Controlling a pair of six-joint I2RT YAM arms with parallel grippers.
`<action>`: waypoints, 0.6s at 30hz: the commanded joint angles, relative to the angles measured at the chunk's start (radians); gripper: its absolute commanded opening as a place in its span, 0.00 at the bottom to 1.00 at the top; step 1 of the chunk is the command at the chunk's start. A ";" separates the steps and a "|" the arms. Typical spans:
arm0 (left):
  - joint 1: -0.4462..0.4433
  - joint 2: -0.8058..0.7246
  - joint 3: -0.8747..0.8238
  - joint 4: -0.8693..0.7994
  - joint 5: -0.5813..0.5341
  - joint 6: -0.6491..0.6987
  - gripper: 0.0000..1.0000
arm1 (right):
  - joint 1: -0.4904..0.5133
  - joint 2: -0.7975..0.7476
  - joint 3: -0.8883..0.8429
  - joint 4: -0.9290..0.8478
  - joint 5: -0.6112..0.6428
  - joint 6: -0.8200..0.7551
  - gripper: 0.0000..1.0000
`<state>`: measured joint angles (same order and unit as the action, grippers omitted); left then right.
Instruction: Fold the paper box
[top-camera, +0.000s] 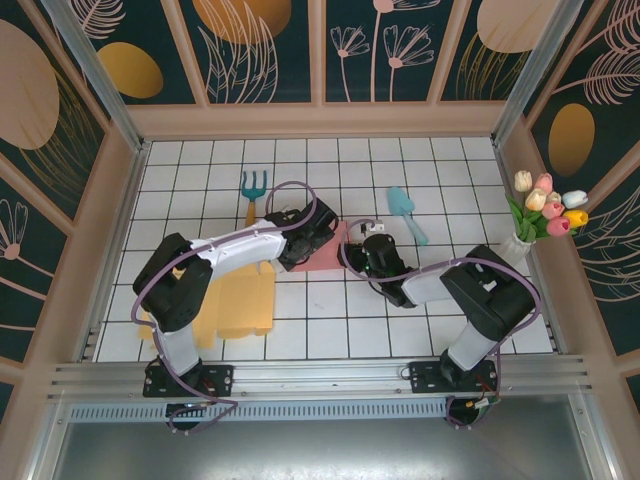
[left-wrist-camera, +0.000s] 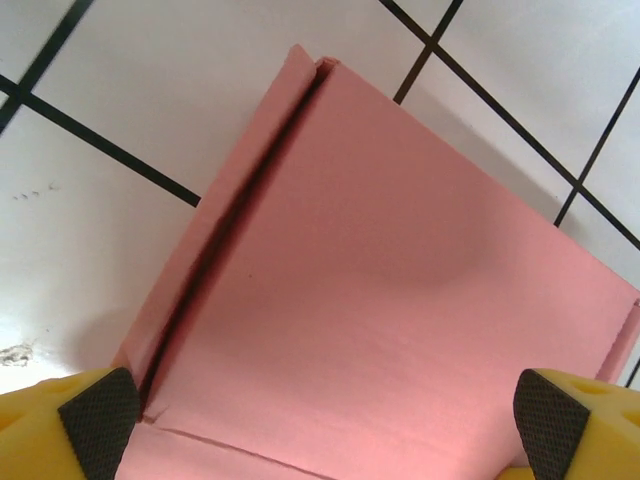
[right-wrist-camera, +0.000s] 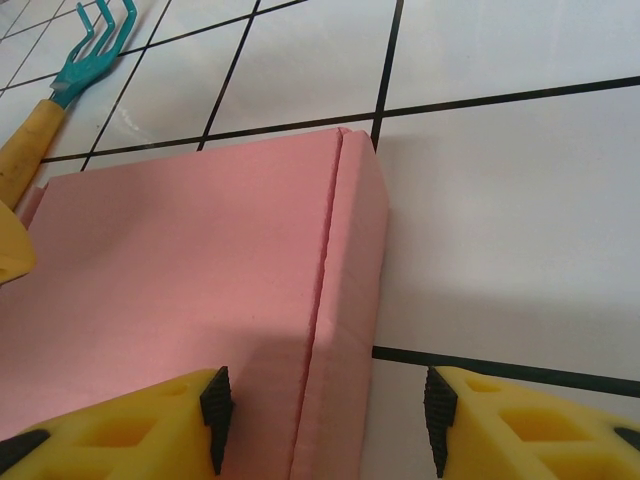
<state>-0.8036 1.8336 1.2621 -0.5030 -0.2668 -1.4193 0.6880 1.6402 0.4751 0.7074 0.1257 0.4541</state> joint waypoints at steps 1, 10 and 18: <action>-0.002 -0.011 -0.023 -0.089 -0.077 0.041 0.99 | -0.004 0.015 -0.024 -0.030 -0.015 -0.008 0.56; -0.001 -0.007 -0.051 -0.091 -0.093 0.069 0.99 | -0.005 0.015 -0.021 -0.033 -0.021 -0.008 0.56; -0.002 -0.112 -0.047 -0.086 -0.076 0.069 0.99 | -0.005 0.029 -0.018 -0.029 -0.018 -0.008 0.56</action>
<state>-0.8101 1.7847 1.2266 -0.5385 -0.3233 -1.3651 0.6880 1.6413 0.4751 0.7082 0.0994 0.4519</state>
